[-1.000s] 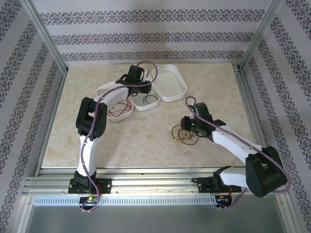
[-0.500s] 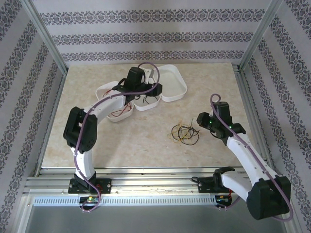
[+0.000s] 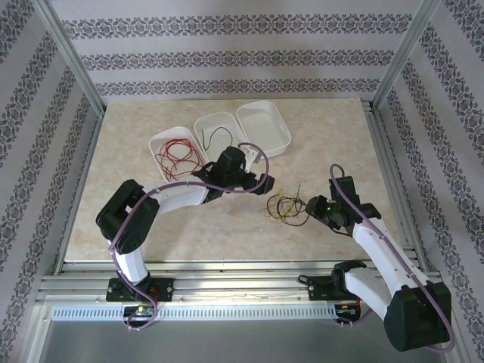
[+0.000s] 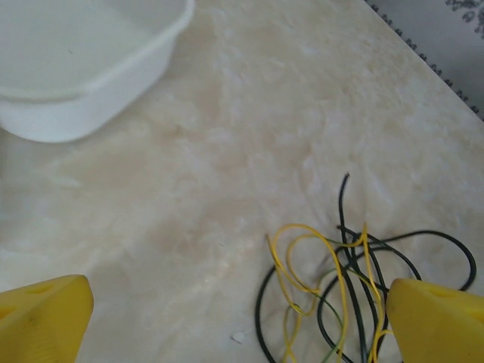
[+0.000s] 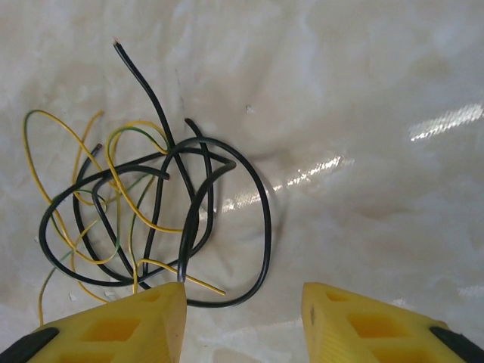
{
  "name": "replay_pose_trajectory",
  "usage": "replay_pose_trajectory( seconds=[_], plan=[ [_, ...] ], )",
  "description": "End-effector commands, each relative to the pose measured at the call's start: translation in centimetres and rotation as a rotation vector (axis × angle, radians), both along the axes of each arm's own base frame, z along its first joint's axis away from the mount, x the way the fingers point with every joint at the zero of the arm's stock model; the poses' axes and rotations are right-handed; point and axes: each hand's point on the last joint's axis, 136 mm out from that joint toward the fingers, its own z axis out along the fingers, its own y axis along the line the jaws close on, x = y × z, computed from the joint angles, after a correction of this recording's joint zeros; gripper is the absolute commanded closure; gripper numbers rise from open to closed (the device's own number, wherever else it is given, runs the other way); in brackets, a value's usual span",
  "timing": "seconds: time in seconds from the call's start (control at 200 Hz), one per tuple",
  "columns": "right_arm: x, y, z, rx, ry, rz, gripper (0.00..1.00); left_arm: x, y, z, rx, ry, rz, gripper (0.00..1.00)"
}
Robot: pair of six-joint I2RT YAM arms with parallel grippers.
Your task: Untangle the cables
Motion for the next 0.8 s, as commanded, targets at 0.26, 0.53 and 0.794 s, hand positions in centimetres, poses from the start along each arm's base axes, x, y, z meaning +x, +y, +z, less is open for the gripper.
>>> replay_pose_trajectory(
  seconds=[0.26, 0.53, 0.794],
  plan=[
    [2.1, 1.9, -0.5, -0.009, -0.007, 0.047, 0.56, -3.8, -5.5, -3.4, 0.003, 0.082, -0.099, 0.03],
    [3.6, 1.2, -1.3, -0.062, -0.024, 0.030, 0.64, -3.3, -7.5, -4.4, -0.006, 0.099, -0.095, 0.11],
    [4.4, 0.7, -1.2, -0.103, -0.042, 0.041, 0.97, -2.1, -8.0, -3.9, -0.038, 0.091, -0.047, 0.14]
  ],
)
